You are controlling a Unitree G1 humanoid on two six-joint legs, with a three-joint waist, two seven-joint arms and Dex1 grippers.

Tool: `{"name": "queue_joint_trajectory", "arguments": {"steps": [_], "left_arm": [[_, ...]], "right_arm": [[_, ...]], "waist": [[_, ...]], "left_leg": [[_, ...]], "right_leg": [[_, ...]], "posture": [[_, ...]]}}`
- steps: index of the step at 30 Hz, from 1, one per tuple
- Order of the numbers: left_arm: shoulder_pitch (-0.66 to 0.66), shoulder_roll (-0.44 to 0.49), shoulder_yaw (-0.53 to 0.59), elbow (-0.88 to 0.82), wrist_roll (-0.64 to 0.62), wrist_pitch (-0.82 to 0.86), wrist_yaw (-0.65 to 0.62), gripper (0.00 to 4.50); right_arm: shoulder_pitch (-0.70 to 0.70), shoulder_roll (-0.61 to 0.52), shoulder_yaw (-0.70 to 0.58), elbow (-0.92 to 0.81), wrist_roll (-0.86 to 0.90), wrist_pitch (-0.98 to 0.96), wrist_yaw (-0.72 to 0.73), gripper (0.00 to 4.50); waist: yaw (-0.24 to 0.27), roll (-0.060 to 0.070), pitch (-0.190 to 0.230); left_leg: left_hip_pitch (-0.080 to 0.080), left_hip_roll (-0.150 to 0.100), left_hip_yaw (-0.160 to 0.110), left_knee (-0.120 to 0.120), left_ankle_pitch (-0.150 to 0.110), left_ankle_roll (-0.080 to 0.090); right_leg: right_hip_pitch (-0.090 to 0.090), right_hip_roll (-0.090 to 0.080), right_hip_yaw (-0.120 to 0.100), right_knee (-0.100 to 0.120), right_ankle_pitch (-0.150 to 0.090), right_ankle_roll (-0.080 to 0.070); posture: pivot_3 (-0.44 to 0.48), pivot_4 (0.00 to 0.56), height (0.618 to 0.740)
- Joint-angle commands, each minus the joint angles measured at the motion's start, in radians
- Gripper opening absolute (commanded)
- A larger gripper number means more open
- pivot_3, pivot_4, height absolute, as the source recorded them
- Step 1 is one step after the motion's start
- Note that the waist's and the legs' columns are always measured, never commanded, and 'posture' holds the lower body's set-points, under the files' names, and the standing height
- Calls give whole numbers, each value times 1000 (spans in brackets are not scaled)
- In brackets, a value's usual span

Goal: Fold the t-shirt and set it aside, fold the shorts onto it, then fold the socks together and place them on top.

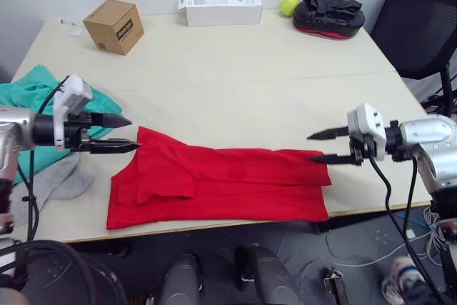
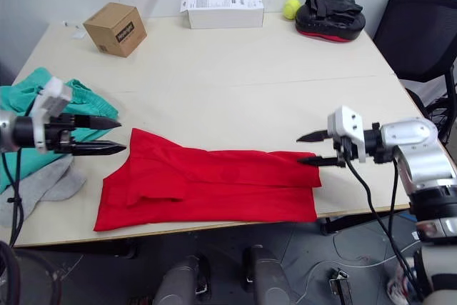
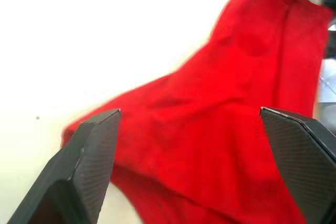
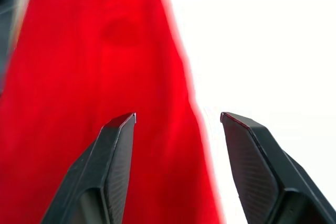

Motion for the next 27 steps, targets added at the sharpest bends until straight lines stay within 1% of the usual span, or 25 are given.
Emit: {"name": "queue_joint_trajectory", "arguments": {"steps": [1, 2, 4, 5, 6, 7, 11, 12, 17, 20, 22, 27], "left_arm": [[-31, -39, -10, -10, -21, -24, -40, 3489], [-33, -53, -10, -16, -24, -23, -42, 3159], [7, -73, -42, -65, -1, -49, -41, 2517], [29, -81, -62, -82, 20, -69, -32, 2130], [45, -87, -77, -89, 40, -92, -20, 1831], [53, -91, -84, -91, 52, -105, -12, 1439], [49, -145, -136, 3, 169, -193, 107, 163], [43, -154, -142, 22, 185, -204, 124, 38], [-8, -208, -152, 148, 241, -254, 201, 38], [-33, -219, -145, 204, 250, -274, 216, 38], [-36, -212, -144, 226, 255, -287, 205, 38], [-34, -190, -129, 286, 265, -323, 205, 38]], "right_arm": [[-11, 45, -5, -56, 8, 93, -21, 2007], [-10, 61, -6, -77, 8, 112, -33, 1684], [12, 104, 5, -171, 8, 152, -77, 994], [25, 123, 15, -216, -1, 168, -101, 557], [36, 137, 24, -250, -13, 179, -119, 261], [43, 145, 27, -270, -23, 187, -130, 0], [84, 209, 92, -336, -110, 215, -235, 0], [91, 219, 100, -343, -123, 220, -248, 0], [134, 233, 157, -303, -289, 170, -370, 0], [147, 220, 159, -278, -345, 128, -401, 0], [162, 197, 135, -257, -358, 133, -417, 0], [220, 98, 58, -212, -364, 126, -424, 0]], "waist": [[3, 0, 0], [5, 0, 0], [6, 0, 0], [6, 0, 0], [6, 0, 0], [6, 0, 0], [13, -1, 0], [14, -1, 0], [16, -1, 0], [16, -1, -1], [15, -1, -1], [15, -2, -1]], "left_leg": [[-1, 0, 0, 0, 0, -1], [-2, 0, 0, 1, -1, -1], [-4, 0, 0, 1, -2, -2], [-7, 0, 0, 1, -1, -4], [-7, 0, 1, 1, 1, -7], [-8, 1, 1, 1, 1, -7], [-8, 0, 1, 2, 0, -6], [-8, 0, 1, 2, -2, -2], [-6, -1, 1, 3, 0, 1], [-4, -1, 1, 3, 2, 1], [0, -1, 0, 3, 2, 1], [1, -1, 0, 2, 1, 1]], "right_leg": [[-1, 0, 0, 1, 0, 0], [-2, 0, 0, 2, 0, 1], [-5, 0, 0, 3, -1, 1], [-8, 0, 0, 4, -1, 1], [-10, 0, 1, 4, -1, 2], [-10, 0, 1, 4, -1, 2], [-10, 0, 1, 4, -2, 2], [-10, 0, 1, 4, -1, 2], [-8, -1, 1, 5, 0, 1], [-5, -1, 1, 4, 0, 1], [0, -1, 0, 3, 0, 1], [2, -1, 0, 3, 0, 1]], "posture": [[0, 150, 740], [0, 150, 740], [0, 150, 740], [0, 150, 740], [0, 150, 740], [0, 150, 740], [0, 150, 740], [0, 150, 740], [0, 150, 740], [0, 150, 740], [0, 150, 740], [0, 150, 740]]}}
